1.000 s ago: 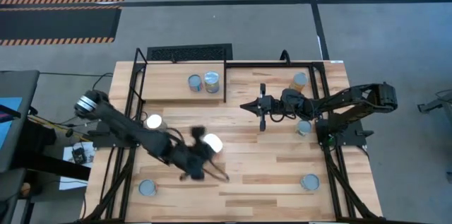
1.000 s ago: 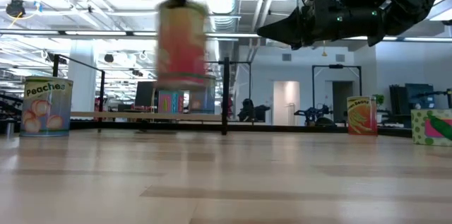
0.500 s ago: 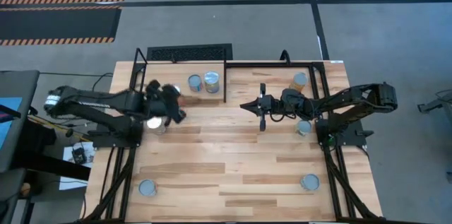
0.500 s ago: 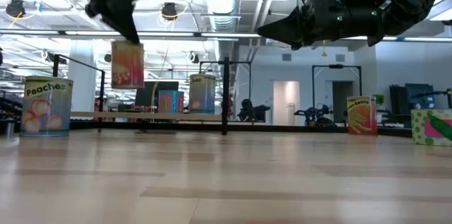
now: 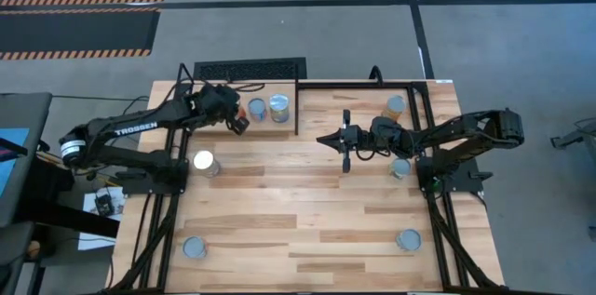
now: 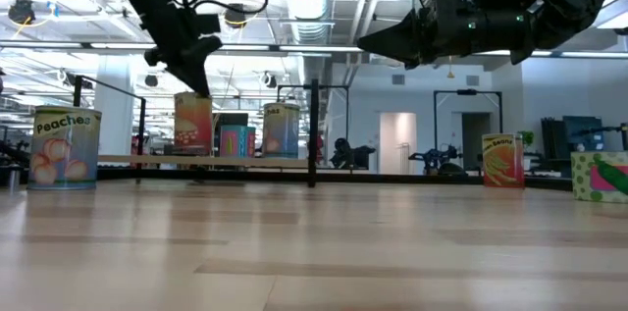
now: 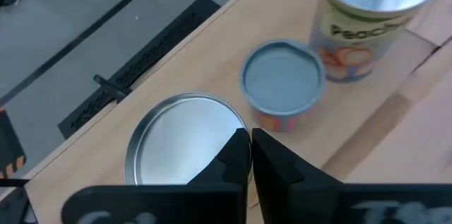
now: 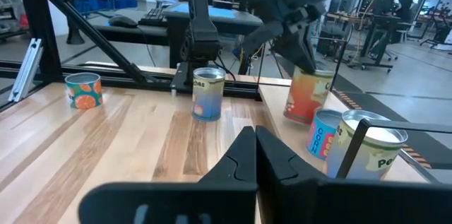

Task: Pick and place cans onto a shelf
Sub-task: Put the canned corn on the shelf, then put the canned oranges on the shelf

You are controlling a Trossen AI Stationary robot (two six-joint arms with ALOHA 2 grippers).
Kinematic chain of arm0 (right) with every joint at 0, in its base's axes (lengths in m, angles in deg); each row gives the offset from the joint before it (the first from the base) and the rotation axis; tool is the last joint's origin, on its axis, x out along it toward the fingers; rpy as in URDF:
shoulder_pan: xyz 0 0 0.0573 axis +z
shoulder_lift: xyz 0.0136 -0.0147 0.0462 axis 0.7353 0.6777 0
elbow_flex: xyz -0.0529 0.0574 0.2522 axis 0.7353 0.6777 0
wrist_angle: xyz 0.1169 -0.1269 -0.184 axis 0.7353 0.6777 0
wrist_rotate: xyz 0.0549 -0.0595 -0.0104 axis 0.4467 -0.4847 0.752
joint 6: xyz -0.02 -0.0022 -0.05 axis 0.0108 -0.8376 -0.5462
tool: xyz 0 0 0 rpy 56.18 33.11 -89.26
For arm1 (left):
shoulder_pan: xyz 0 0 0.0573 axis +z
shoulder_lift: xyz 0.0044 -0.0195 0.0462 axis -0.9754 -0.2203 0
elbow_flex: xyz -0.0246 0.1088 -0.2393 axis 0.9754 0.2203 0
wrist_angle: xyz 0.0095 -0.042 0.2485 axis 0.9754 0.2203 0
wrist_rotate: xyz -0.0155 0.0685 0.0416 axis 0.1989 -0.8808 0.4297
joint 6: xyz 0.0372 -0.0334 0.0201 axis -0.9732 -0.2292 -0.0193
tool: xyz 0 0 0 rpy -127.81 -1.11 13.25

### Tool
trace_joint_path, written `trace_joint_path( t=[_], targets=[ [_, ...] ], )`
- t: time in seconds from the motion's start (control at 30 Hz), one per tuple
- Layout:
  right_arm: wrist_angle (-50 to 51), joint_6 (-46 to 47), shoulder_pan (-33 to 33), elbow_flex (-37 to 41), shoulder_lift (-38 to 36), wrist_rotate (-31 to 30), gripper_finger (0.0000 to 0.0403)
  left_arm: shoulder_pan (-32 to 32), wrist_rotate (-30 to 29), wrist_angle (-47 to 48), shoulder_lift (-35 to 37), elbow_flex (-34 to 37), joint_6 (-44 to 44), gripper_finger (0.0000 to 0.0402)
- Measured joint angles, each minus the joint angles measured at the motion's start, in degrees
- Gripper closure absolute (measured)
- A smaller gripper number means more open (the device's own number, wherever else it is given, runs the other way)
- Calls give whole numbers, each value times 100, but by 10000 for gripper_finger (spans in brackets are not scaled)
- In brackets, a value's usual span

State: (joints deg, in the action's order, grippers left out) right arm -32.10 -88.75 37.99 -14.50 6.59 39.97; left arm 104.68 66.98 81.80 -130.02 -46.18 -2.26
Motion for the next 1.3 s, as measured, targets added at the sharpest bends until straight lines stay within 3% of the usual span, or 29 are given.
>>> trace_joint_path(
  t=[0.7, 1.3],
  targets=[
    [5, 27, 0, 0, 0, 2, 394, 260, -18, -79, -178, 0, -64, 401],
    [7, 42, 0, 0, 0, 2, 394, 283, 75, -32, -152, -36, -228, 369]
  ],
)
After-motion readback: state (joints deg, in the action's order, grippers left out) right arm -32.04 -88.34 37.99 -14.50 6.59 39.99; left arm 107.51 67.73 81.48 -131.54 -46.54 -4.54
